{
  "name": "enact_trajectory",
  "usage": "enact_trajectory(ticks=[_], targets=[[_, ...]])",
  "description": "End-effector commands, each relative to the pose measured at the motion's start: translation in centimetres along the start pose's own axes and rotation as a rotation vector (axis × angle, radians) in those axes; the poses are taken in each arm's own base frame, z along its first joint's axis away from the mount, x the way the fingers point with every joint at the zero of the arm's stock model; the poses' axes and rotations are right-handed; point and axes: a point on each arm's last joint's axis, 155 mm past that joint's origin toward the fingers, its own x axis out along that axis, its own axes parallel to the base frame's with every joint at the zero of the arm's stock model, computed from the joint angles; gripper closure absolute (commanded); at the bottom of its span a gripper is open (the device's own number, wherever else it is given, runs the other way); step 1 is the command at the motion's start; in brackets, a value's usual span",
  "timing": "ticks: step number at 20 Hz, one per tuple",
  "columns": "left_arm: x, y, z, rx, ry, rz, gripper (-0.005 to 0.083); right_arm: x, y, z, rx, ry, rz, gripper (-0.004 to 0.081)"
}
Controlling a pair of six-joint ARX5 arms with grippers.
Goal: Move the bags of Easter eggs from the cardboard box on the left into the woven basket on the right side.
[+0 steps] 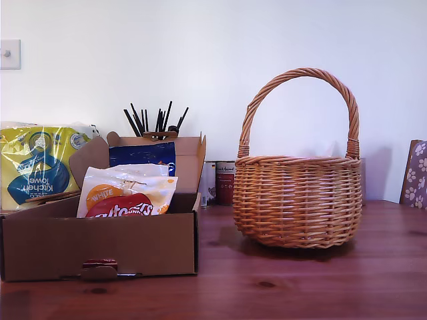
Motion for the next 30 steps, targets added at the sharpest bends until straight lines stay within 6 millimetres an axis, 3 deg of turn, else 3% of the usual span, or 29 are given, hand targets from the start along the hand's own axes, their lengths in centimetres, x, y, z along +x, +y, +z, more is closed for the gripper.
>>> enact_trajectory(ticks=[1, 7, 11, 14, 18, 23, 28, 29, 30], targets=[[-0.1, -0.7, 1.1, -0.002, -0.046, -0.035, 0.0797, -0.1, 0.4, 1.2, 0.011, -0.049, 0.017, 0.0782], [-2.2, -3.1, 7.5, -0.065, -0.188, -0.167, 0.0797, -2.2, 2.7, 6.0, 0.032, -0.071, 0.109, 0.0782], [-2.9, -5.2, 9.0, -0.063, -0.117, -0.271, 0.0797, -4.4, 5.8, 8.6, 0.029, -0.006, 0.246, 0.0782], [-3.3, -7.9, 10.3, -0.033, -0.041, -0.421, 0.0797, -5.9, 7.3, 10.2, 0.031, 0.061, 0.309, 0.0782], [-2.0, -9.0, 10.7, 0.015, 0.169, -0.481, 0.0797, -7.4, 8.4, 11.3, 0.034, 0.204, 0.339, 0.0782], [1.0, -9.8, 12.3, 0.284, 0.348, -0.539, 0.0797, -8.7, 10.0, 13.0, -0.013, 0.332, 0.408, 0.0782], [4.6, -11.4, 13.4, 0.51, 0.372, -0.615, 0.0793, -8.4, 10.4, 14.2, -0.052, 0.376, 0.415, 0.0782], [5.4, -11.8, 13.0, 0.552, 0.376, -0.637, 0.0749, -8.2, 10.5, 14.4, -0.077, 0.367, 0.42, 0.0782], [6.0, -12.4, 12.6, 0.571, 0.387, -0.662, 0.0612, -7.9, 10.7, 14.5, -0.091, 0.366, 0.432, 0.0782]])
